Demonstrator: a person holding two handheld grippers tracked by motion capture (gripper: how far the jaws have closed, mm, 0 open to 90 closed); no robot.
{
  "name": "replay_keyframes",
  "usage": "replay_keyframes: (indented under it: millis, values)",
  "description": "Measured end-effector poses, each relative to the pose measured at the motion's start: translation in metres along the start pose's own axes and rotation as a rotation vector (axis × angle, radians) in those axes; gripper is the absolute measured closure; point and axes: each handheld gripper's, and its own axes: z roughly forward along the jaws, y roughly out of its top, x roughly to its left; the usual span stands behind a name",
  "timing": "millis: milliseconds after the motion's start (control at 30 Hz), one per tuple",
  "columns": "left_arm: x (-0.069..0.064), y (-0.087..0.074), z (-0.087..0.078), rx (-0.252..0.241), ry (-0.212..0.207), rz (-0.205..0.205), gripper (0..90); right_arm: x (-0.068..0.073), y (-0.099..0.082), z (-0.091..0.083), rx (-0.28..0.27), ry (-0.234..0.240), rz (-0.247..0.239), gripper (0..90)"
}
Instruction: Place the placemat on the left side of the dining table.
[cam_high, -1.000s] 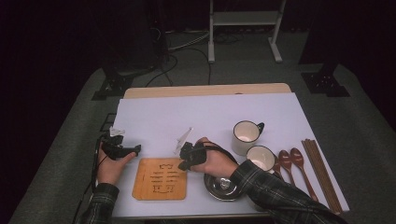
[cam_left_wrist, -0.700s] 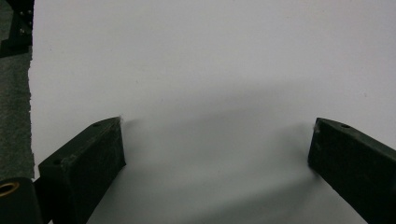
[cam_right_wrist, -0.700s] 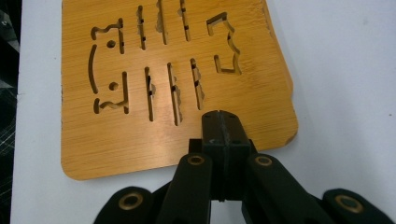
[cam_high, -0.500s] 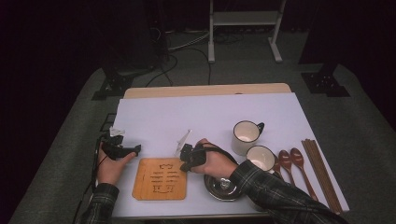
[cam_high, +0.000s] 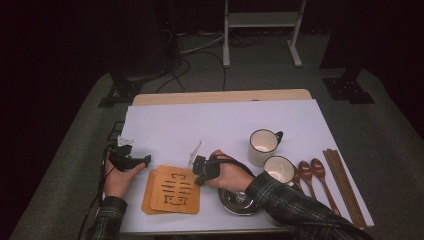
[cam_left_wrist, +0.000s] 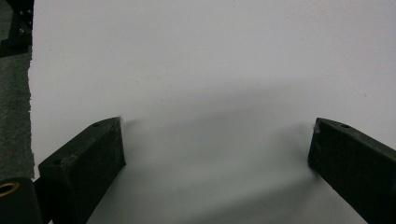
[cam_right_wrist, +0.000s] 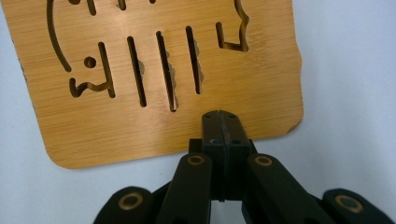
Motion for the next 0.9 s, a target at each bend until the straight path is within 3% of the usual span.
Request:
replay_keyframes:
  millis: [400,900]
  values:
    - [-0.001,0.003,-0.006,0.024,0.009,0.017,8.5,0.0,0.0,0.0,0.002,0.003,0.011,89.5]
    - [-0.002,0.009,-0.037,-0.021,-0.05,0.003,16.9,0.0,0.0,0.0,0.005,0.002,0.009,89.5]
